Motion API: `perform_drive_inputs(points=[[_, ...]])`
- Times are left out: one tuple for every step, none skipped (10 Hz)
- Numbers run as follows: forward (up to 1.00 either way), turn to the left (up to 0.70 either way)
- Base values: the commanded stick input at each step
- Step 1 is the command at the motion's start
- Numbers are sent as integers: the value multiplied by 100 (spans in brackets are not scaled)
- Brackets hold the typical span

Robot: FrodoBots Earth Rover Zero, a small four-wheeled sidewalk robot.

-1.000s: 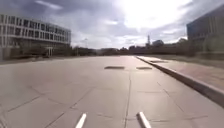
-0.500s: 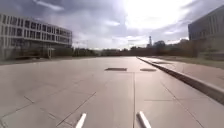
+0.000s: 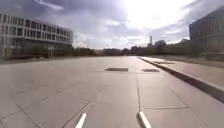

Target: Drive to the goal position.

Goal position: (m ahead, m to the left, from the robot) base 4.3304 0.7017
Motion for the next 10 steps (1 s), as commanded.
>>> perform_drive_inputs(points=[[50, 0], [50, 0], [50, 0], [50, 0], [50, 0], [50, 0], [50, 0], [50, 0], [50, 0], [50, 0]])
